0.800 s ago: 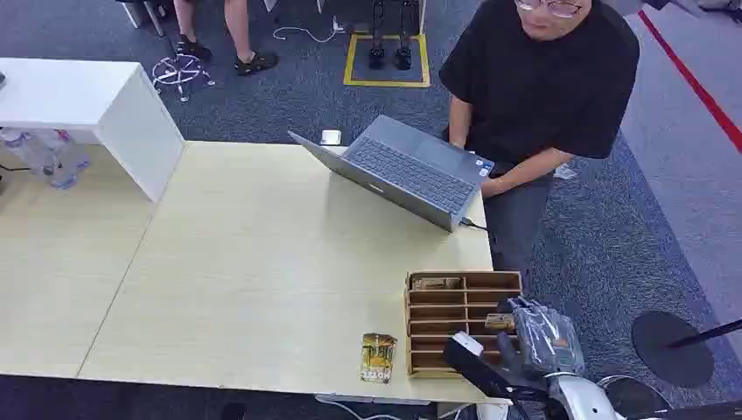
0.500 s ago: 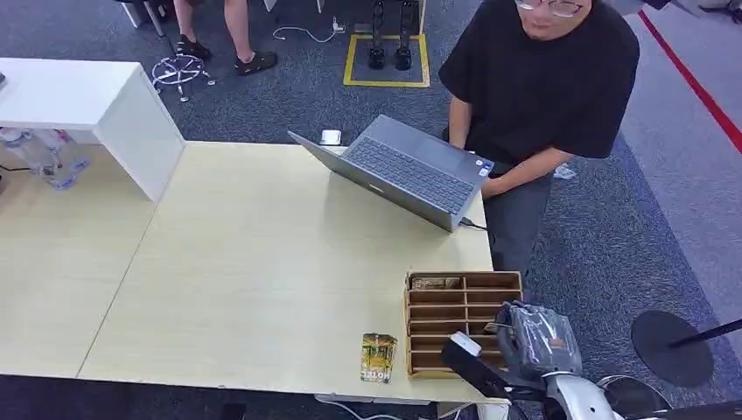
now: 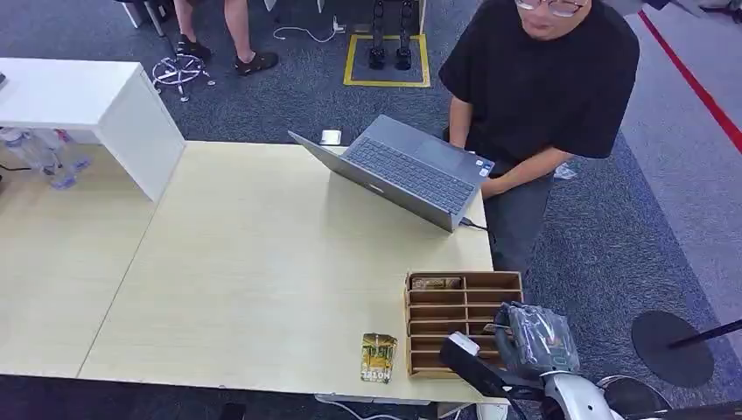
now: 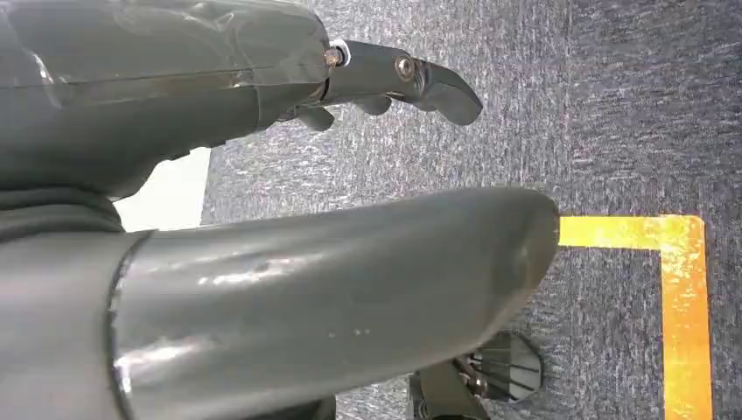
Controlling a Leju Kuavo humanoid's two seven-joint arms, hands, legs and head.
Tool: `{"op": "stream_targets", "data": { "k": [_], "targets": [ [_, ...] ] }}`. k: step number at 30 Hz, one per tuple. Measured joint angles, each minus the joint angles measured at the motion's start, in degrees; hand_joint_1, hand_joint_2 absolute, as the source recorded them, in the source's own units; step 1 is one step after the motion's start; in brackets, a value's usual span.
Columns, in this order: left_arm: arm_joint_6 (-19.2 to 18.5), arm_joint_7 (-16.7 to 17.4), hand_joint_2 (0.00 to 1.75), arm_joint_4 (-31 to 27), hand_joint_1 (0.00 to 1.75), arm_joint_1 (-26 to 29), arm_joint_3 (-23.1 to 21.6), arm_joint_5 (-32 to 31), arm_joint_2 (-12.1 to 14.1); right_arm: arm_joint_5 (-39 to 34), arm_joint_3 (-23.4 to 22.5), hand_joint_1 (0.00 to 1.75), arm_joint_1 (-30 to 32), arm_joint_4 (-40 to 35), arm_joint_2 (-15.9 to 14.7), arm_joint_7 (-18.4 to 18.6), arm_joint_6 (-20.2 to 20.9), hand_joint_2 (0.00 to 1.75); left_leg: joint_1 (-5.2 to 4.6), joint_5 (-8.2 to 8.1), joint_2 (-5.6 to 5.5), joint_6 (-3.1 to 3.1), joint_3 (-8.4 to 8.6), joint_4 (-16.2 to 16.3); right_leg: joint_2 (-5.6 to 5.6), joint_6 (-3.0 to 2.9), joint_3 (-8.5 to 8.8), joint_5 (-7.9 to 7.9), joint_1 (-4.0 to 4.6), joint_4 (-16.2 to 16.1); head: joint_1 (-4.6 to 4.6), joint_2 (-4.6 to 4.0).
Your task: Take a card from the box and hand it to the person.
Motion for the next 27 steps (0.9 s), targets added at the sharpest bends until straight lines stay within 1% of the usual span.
{"op": "stream_targets", "data": {
  "k": [1, 2, 4, 6, 13, 20, 23, 27],
  "targets": [
    [0.00, 0.00, 0.00, -0.02, 0.00, 0.00, 0.00, 0.00, 0.00, 0.02, 0.00, 1.50, -0.03, 0.00, 0.00, 0.00, 0.00, 1.75, 0.00, 0.00, 0.00, 0.00, 0.00, 0.00, 0.00, 0.00, 0.00, 0.00, 0.00, 0.00, -0.02, 0.00],
    [0.00, 0.00, 0.00, 0.00, 0.00, 0.00, 0.00, 0.00, 0.00, 0.02, 0.00, 1.61, -0.12, 0.00, 0.00, 0.00, 0.00, 1.75, 0.00, 0.00, 0.00, 0.00, 0.00, 0.00, 0.00, 0.00, 0.00, 0.00, 0.00, 0.00, 0.00, 0.00],
    [0.00, 0.02, 0.00, 0.00, 0.00, 0.00, 0.00, 0.00, 0.00, 0.09, 0.00, 1.62, -0.35, 0.00, 0.00, 0.00, 0.00, 1.75, 0.00, 0.00, 0.00, 0.00, 0.01, 0.00, 0.00, 0.00, 0.00, 0.00, 0.00, 0.00, 0.00, 0.00],
    [0.00, 0.00, 0.00, -0.02, 0.00, 0.00, 0.00, 0.00, 0.00, 0.67, -0.02, 1.75, -0.53, 0.00, 0.00, 0.00, 0.04, 1.75, 0.00, 0.00, 0.00, 0.00, 0.01, 0.00, -0.01, 0.00, 0.01, 0.00, 0.00, 0.00, -0.02, 0.00],
    [0.00, -0.02, 0.00, -0.02, 0.00, 0.00, 0.00, 0.02, 0.00, 1.97, -0.39, 1.75, -0.69, -0.31, -0.04, 0.00, 1.05, 1.75, 0.00, 0.00, 0.00, 0.00, 0.01, 0.00, 0.00, 0.00, 0.01, 0.00, 0.00, 0.00, 0.00, 0.00],
    [-0.02, -0.09, 0.00, -0.02, 0.00, 0.00, 0.00, 0.13, 0.00, 2.25, -0.87, 1.75, -0.69, -0.78, -0.24, 0.00, 1.22, 1.75, 0.00, 0.00, 0.00, 0.00, 0.01, 0.00, 0.00, 0.00, 0.01, 0.00, 0.00, 0.00, 0.00, 0.00],
    [-0.02, -0.22, 0.00, 0.00, 0.00, 0.00, 0.00, 0.52, 0.00, 1.97, -1.61, 1.75, -0.94, -2.81, -0.90, 0.00, 1.64, 1.75, 0.00, 0.00, 0.00, 0.00, 0.00, 0.00, 0.00, 0.00, 0.01, 0.00, 0.00, 0.00, -0.02, 0.00],
    [0.00, -0.77, 0.00, -0.02, 0.00, 0.01, 0.00, 1.05, 0.00, -0.88, -2.69, 1.75, -1.83, -5.93, -1.51, -0.22, 2.73, 1.75, 0.00, 0.00, 0.00, 0.00, 0.01, 0.00, 0.00, 0.00, 0.02, 0.00, 0.00, 0.00, -0.02, 0.00]
  ]
}}
